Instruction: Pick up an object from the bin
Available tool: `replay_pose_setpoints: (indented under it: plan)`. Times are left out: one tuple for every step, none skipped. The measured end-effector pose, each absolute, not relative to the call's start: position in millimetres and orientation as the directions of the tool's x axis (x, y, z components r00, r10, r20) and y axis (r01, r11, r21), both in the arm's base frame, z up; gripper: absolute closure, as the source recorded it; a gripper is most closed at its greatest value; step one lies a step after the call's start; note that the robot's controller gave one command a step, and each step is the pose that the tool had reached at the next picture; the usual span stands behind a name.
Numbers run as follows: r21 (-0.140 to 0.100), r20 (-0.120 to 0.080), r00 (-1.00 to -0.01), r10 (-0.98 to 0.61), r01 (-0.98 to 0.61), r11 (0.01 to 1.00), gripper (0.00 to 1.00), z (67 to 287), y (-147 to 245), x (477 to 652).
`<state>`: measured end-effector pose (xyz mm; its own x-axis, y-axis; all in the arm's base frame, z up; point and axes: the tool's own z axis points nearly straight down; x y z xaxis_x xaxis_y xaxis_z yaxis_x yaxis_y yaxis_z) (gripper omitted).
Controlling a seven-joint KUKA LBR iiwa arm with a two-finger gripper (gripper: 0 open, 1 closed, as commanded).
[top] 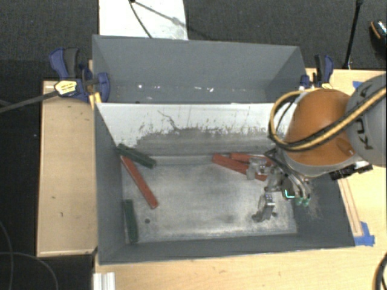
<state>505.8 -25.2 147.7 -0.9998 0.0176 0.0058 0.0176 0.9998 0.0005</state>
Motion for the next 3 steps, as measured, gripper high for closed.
replay_pose_setpoints:
  plan:
    - [0.0,-0.002,-0.999,-0.037,-0.037,0.999,0.0,69,-23,557.5]
    - [0.004,-0.007,-1.0,0.001,0.001,1.0,0.0,88,36,579.0]
    - [0.001,-0.006,-0.968,0.253,0.253,0.968,0.0,85,10,593.8]
